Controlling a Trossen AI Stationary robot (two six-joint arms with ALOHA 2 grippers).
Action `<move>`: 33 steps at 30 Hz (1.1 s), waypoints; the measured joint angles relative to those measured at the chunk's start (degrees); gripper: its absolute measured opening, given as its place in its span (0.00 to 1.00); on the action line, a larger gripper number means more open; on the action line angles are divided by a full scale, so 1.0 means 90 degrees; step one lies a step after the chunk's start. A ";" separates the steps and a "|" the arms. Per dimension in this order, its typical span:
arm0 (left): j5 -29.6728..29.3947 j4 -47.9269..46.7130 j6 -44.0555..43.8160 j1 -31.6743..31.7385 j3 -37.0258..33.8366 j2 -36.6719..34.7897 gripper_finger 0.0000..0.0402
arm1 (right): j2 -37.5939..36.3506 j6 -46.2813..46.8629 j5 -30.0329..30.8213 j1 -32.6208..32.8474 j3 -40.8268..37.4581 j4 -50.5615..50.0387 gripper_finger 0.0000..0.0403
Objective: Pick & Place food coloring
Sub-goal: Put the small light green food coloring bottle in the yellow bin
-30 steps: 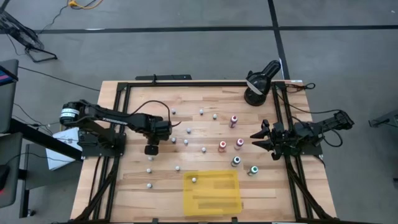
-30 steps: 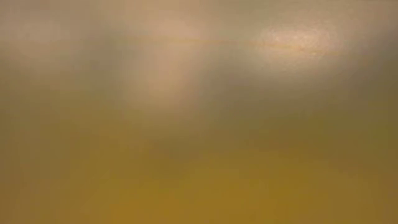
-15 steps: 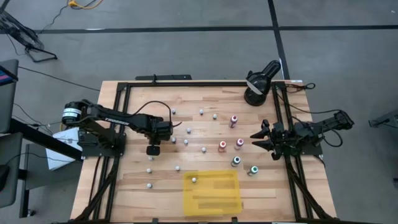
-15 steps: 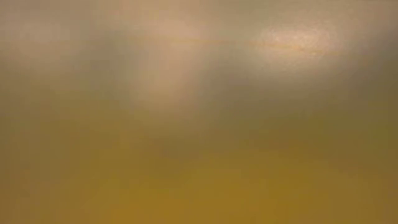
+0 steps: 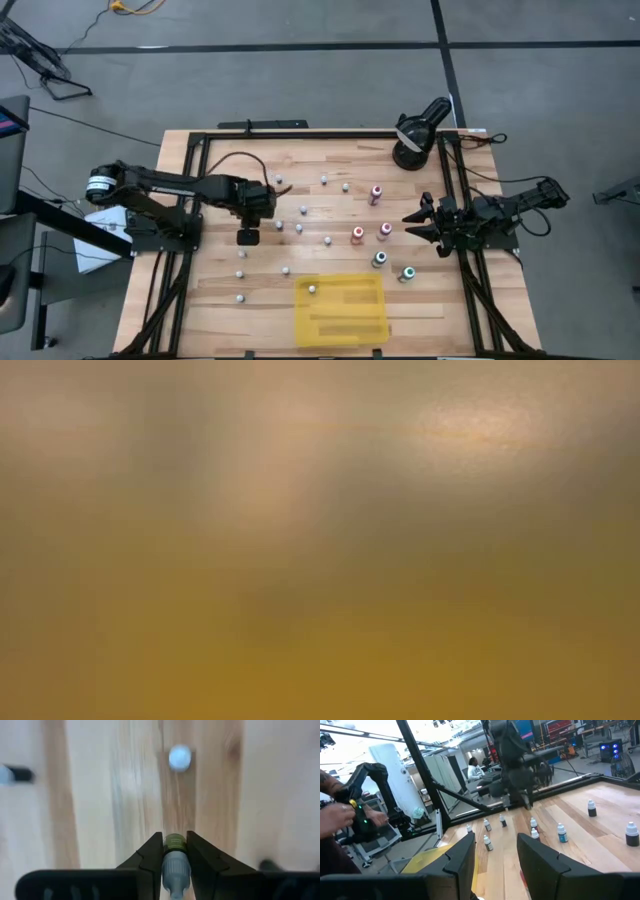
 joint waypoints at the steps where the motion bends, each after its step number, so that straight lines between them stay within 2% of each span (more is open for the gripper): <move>1: 0.0071 -0.0035 -0.0002 0.0000 0.0084 -0.0129 0.15 | -0.0001 0.0000 0.0000 0.0000 0.0000 0.0001 0.34; 6: 0.0445 -0.0158 0.0201 -0.0119 0.0379 -0.0745 0.17 | -0.0001 0.0000 0.0000 0.0001 -0.0002 0.0001 0.34; 10: 0.0480 -0.0313 0.0514 -0.0310 0.0418 -0.1114 0.16 | -0.0001 0.0000 0.0000 0.0001 -0.0001 0.0001 0.34; 18: 0.0408 -0.0334 0.0703 -0.1043 0.0420 -0.1239 0.16 | -0.0001 0.0000 0.0000 0.0000 0.0001 0.0000 0.34; 21: 0.0367 -0.0284 0.0430 -0.1377 0.0562 -0.0975 0.16 | -0.0001 0.0000 0.0000 0.0001 -0.0002 0.0001 0.34; 25: 0.0170 -0.0363 -0.0001 -0.1704 0.1154 -0.0407 0.16 | -0.0001 0.0000 0.0000 0.0001 0.0000 -0.0001 0.34; 33: -0.0092 -0.0617 -0.0136 -0.2368 0.3013 0.1308 0.16 | -0.0001 0.0000 0.0000 0.0000 -0.0002 0.0001 0.34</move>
